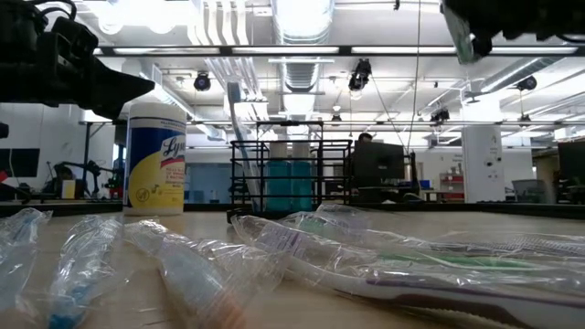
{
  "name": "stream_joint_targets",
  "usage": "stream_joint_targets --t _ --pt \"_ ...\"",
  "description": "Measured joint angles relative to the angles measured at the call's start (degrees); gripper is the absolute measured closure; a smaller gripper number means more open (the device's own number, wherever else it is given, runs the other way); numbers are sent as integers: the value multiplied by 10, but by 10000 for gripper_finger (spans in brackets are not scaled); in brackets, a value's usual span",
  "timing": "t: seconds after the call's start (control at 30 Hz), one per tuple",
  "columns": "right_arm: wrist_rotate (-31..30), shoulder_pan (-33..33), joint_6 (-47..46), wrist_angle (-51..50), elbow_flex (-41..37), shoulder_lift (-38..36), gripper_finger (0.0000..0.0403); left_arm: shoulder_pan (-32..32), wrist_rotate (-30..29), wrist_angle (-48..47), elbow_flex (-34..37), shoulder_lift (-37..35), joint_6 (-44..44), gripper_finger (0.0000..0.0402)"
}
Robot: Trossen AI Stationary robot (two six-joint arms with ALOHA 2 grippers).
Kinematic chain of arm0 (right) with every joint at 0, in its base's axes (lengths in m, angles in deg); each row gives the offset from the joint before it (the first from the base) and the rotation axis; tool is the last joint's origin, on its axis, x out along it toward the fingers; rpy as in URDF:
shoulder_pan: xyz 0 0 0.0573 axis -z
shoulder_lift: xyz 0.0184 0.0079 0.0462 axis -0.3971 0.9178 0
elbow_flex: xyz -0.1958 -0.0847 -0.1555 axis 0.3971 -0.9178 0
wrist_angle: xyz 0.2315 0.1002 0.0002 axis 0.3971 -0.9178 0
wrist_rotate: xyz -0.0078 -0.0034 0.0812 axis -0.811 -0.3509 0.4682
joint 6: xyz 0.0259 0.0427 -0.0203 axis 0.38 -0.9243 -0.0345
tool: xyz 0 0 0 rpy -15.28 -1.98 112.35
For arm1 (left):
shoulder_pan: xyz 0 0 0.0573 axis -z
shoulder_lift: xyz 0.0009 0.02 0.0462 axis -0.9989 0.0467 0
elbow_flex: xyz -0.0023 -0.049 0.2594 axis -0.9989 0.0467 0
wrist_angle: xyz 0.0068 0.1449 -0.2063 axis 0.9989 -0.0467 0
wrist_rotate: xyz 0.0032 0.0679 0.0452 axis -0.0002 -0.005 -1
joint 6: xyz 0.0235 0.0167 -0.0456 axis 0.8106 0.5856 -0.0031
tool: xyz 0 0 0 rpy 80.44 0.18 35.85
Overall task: Pick & Place toothbrushing station
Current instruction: Put the right green toothbrush into the wire organizer
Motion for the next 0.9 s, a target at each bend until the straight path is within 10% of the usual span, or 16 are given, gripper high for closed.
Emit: stream_joint_targets --t 0.9 --pt "-34 18 38 28 -28 -11 380 0 -33 98 -85 70 -33 396"
